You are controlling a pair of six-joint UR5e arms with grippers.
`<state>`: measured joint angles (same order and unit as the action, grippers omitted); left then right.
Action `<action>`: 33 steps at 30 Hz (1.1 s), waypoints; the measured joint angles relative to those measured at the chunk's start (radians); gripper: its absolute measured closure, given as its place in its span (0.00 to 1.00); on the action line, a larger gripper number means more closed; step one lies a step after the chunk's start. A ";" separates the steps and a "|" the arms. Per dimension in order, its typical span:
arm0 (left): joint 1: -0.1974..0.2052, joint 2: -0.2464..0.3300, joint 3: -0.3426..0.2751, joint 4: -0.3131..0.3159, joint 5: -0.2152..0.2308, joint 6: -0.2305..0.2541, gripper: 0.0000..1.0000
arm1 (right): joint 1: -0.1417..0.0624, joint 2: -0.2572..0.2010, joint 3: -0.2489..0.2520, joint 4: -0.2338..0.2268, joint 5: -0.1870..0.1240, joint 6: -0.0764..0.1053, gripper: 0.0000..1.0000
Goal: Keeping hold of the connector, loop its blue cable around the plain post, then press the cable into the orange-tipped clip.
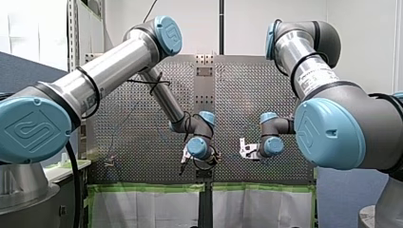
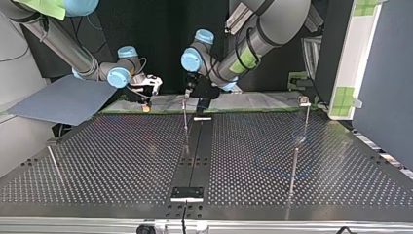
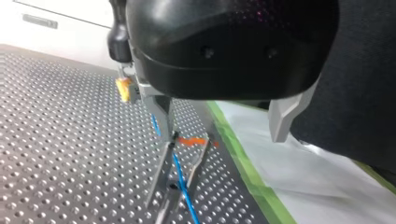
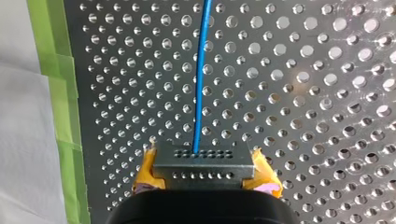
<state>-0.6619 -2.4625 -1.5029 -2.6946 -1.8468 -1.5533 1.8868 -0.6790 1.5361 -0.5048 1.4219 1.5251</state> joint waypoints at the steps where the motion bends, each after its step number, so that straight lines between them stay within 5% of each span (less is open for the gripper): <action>1: -0.001 0.000 0.000 0.002 0.000 -0.002 0.00 | 0.000 0.000 0.000 0.000 -0.001 0.000 1.00; 33: -0.013 0.000 0.000 0.048 -0.046 -0.011 0.00 | -0.005 0.006 -0.001 -0.016 -0.024 0.007 1.00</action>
<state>-0.6749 -2.4626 -1.5029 -2.6463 -1.8927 -1.5643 1.8816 -0.6730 1.5354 -0.5204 1.3977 1.5322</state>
